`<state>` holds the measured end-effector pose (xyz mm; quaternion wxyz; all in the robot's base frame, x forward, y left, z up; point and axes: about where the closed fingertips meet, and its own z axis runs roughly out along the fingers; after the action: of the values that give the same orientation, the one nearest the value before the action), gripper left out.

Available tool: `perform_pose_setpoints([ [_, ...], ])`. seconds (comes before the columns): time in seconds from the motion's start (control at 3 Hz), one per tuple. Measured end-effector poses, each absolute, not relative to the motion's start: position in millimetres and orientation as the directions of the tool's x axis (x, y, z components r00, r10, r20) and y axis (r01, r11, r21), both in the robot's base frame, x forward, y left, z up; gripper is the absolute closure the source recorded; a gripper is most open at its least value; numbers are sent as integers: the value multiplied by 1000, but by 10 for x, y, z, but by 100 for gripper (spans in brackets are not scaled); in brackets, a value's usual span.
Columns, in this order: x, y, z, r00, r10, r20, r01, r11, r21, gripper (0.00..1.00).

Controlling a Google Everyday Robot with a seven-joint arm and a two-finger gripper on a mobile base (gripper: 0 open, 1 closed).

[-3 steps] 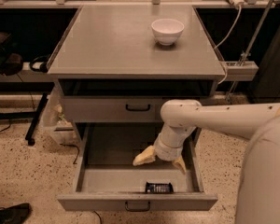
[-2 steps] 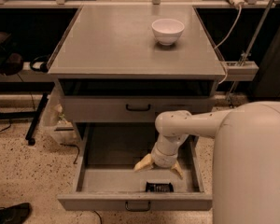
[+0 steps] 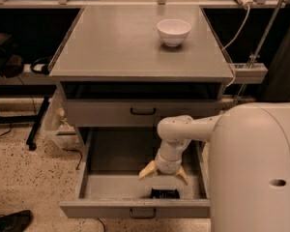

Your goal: Pick rxbar blueberry from middle drawer and place on counter

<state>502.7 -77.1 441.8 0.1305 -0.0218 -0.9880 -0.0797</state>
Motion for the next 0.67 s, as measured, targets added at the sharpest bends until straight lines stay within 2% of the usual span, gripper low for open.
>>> perform_pose_setpoints([
  [0.67, 5006, -669, 4066, -952, -22, 305, 28, 987, 158, 0],
])
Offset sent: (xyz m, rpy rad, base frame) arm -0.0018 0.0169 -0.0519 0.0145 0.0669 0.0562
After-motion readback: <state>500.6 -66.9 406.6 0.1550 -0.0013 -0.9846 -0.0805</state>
